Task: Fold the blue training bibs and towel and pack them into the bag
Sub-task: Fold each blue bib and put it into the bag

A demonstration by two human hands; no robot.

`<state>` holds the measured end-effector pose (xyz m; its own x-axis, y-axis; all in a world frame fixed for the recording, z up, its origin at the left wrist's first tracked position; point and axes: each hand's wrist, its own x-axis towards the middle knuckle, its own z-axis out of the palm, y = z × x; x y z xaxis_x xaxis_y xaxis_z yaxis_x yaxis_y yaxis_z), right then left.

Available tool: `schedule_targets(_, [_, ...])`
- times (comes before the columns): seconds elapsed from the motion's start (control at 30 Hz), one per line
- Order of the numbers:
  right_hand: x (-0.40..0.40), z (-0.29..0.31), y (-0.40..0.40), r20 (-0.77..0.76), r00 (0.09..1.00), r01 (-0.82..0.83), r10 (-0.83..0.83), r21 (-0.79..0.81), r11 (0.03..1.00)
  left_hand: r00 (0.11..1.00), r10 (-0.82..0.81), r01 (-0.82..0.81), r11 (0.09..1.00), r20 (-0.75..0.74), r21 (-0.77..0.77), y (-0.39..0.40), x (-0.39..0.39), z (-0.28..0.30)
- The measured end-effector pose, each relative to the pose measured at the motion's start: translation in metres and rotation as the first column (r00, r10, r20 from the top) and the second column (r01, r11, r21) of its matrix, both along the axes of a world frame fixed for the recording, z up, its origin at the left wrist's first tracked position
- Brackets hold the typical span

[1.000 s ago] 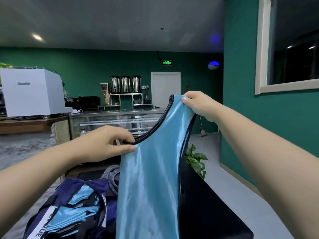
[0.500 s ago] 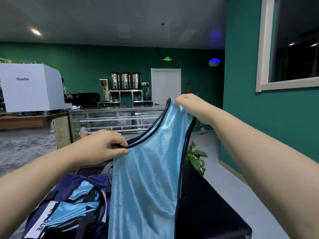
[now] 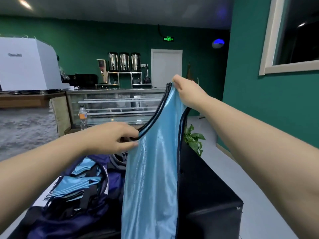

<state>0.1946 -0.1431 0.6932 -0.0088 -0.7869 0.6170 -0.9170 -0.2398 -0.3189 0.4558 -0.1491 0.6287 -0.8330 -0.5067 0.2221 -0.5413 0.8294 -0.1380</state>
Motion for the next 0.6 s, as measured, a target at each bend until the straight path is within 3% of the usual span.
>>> schedule_targets(0.1, [-0.008,0.016,0.009,0.147,0.987,-0.026,0.067,-0.264,0.964,0.940,-0.106,0.113,0.994,-0.324,0.003,0.012,0.000,0.014])
schedule_targets(0.23, [-0.022,0.026,0.010,0.270,0.960,-0.049,0.078,-0.110,0.993,0.765,0.005,0.188,0.954,-0.644,0.232,0.009,-0.006,0.005])
schedule_targets(0.47, [-0.029,0.025,0.000,0.380,0.909,-0.153,0.172,-0.080,0.985,0.528,0.156,0.376,0.838,-0.835,0.394,-0.017,-0.012,-0.018])
schedule_targets(0.6, [-0.031,0.020,-0.025,0.385,0.911,-0.141,0.147,-0.043,0.989,0.483,0.213,0.402,0.808,-0.849,0.431,-0.038,-0.016,-0.023])
